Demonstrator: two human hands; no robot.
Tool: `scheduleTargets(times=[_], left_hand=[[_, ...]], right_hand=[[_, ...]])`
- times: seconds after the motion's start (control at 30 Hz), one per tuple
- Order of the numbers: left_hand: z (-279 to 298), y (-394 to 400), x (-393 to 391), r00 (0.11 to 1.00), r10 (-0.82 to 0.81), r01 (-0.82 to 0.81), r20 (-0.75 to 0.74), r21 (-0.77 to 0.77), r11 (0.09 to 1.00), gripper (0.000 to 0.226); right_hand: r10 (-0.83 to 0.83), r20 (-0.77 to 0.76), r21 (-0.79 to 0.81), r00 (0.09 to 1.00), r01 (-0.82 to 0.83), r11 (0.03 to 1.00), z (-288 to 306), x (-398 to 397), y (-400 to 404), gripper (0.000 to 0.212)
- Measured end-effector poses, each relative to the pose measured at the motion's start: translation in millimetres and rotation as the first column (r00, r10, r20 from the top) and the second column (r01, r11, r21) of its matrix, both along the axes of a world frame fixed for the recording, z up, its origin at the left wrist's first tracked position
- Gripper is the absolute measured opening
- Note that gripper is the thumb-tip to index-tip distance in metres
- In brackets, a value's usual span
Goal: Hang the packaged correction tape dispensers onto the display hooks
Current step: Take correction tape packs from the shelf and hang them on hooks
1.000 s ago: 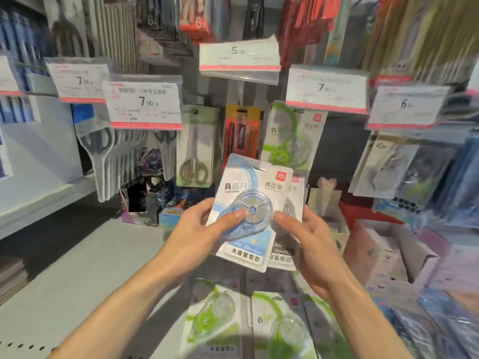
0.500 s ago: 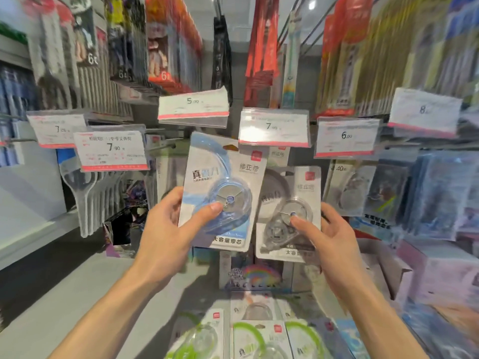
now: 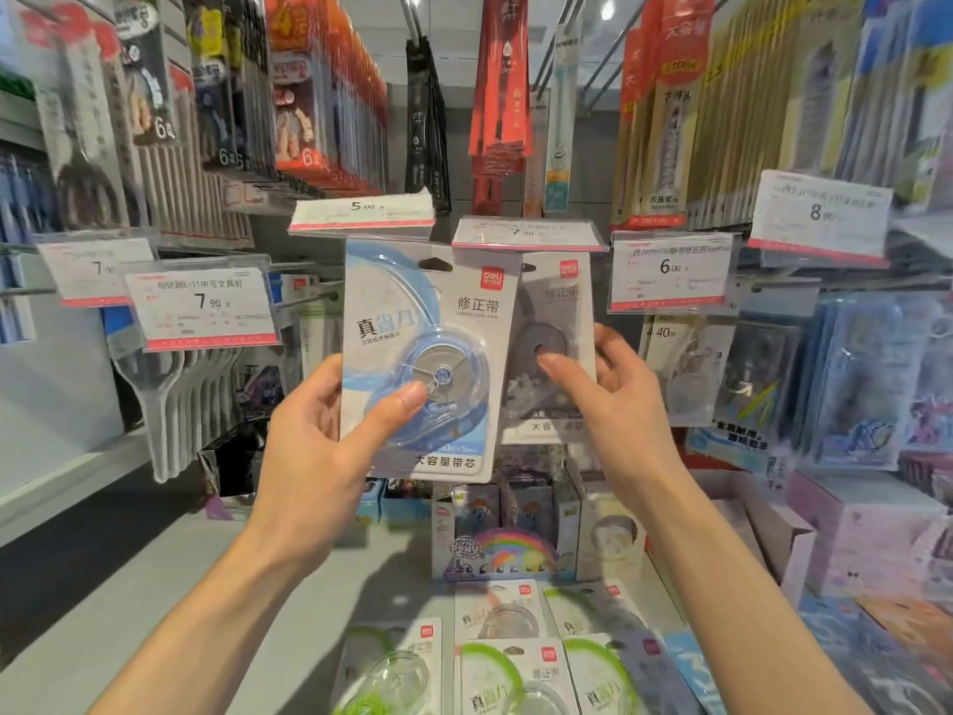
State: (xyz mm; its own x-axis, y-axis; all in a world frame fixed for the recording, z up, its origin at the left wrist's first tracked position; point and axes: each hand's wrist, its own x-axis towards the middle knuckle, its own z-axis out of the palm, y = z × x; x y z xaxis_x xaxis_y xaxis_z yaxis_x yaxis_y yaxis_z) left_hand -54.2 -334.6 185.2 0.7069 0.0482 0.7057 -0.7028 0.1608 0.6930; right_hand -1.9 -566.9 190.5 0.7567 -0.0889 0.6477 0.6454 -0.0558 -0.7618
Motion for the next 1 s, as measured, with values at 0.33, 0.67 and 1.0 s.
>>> scheduleTargets(times=[0.33,0.67,1.0], left_hand=[[-3,3,7,0.999,0.035,-0.034,-0.031,0.014,0.999,0.030],[-4,9,10,0.991,0.115,-0.109,-0.074,0.090,0.990,0.030],[-24,-6,23,0.991,0.076,-0.066,-0.110,0.093,0.993,0.031]], right_hand=[[-0.148,-0.132,0.032,0.980,0.153,0.988,-6,30,5,0.048],[-0.339,-0.300,-0.221,0.892,0.281,0.934,-14,58,16,0.052],[-0.433,-0.160,-0.211,0.887,0.398,0.893,-30,19,-17,0.042]])
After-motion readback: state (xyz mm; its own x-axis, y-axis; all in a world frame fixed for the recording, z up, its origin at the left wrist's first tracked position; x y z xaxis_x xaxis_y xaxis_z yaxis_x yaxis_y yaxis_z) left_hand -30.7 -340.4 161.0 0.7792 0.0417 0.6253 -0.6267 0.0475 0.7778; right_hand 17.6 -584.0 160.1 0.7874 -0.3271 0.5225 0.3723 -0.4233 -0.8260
